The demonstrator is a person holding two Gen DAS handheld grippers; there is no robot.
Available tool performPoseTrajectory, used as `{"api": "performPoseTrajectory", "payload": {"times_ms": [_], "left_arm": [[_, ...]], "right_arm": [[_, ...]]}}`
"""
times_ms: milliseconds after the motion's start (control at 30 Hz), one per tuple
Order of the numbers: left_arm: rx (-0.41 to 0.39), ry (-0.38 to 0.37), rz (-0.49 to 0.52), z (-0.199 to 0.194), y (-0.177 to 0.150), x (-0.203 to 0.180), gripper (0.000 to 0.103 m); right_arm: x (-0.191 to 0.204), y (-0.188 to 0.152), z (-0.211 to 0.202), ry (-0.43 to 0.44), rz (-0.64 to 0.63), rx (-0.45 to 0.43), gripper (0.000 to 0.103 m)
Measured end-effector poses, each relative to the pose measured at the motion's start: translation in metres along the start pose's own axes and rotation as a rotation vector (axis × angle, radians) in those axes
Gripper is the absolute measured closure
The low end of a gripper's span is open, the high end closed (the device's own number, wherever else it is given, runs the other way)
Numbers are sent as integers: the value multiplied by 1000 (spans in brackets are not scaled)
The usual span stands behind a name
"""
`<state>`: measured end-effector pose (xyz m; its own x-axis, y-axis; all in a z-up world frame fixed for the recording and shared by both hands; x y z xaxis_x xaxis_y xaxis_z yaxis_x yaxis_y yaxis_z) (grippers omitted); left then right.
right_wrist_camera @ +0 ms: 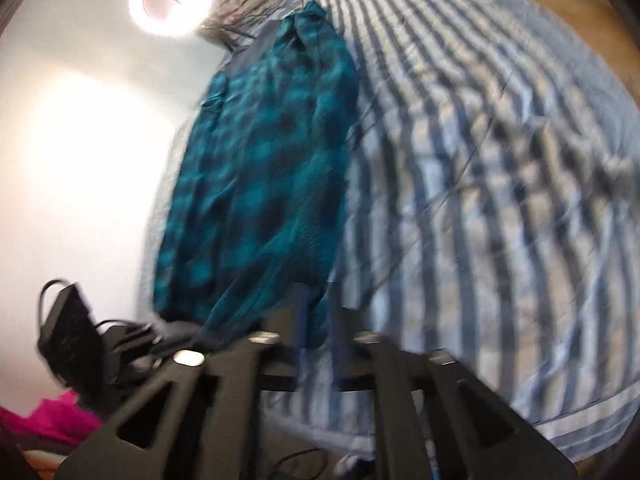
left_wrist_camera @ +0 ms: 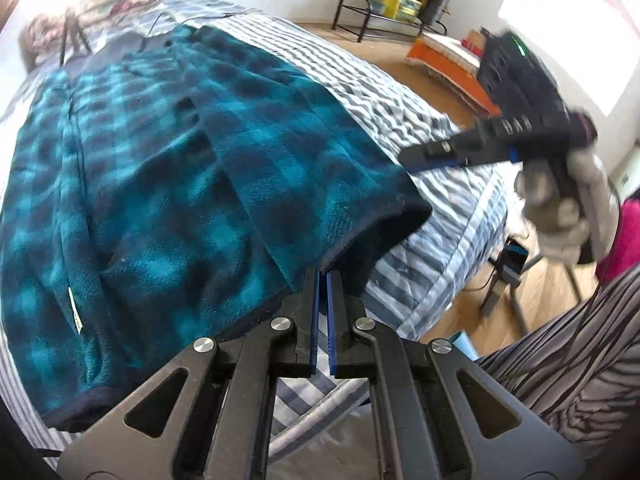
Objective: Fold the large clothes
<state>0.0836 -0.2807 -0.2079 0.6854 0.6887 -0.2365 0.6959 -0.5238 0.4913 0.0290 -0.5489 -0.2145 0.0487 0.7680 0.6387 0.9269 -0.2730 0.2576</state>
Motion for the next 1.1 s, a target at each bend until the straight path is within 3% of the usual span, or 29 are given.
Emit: {"api": "performPoseTrajectory", "payload": {"times_ms": [67,133,200,300,367,400,500,700,833,967,1067,1100], "left_arm": [[-10,1,-7,-2,2,1,102],[-12,-9,-5,-4,3,0,102],[23,-31,14,-2,3,-6,102],[37,-71,-7,-7,1,-8,102],[20,-105,-40,-14,1,-8,96],[2,-124,-58,-20,3,-8,91],[-43,-130,-78,-30,14,-11,91],[-73,-128,-99,-9,48,-22,91],[-19,-91,-94,35,54,-31,91],[73,-44,-114,80,43,-30,91],[66,-63,-157,80,42,-25,89],[66,-64,-167,75,43,-25,83]], "right_arm": [[1,-2,6,-2,-9,12,65],[5,-3,14,85,7,43,65],[19,-3,15,106,-38,43,96],[38,-3,14,-62,-148,48,98],[33,-4,21,-168,-163,91,98],[29,-6,23,-180,-162,106,98],[18,-9,25,-176,-140,127,98],[5,-3,-20,-110,-101,-29,98],[3,2,-43,-167,-114,-137,98],[-7,3,-60,-200,-126,-191,98],[-9,3,-61,-208,-127,-199,98],[-9,4,-61,-210,-125,-201,98]]}}
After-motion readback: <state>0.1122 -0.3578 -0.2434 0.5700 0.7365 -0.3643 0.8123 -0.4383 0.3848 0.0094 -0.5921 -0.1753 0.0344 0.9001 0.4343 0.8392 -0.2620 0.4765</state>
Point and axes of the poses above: each gripper's, at about its wrist camera, not at the fingertips, and z roughly the way its jaws point, x to its left, y to its top, the point moved 1 cm from there along z, roughly the way its jaws point, and after that the axes turned 3 degrees about x, right-handed, at the moved point
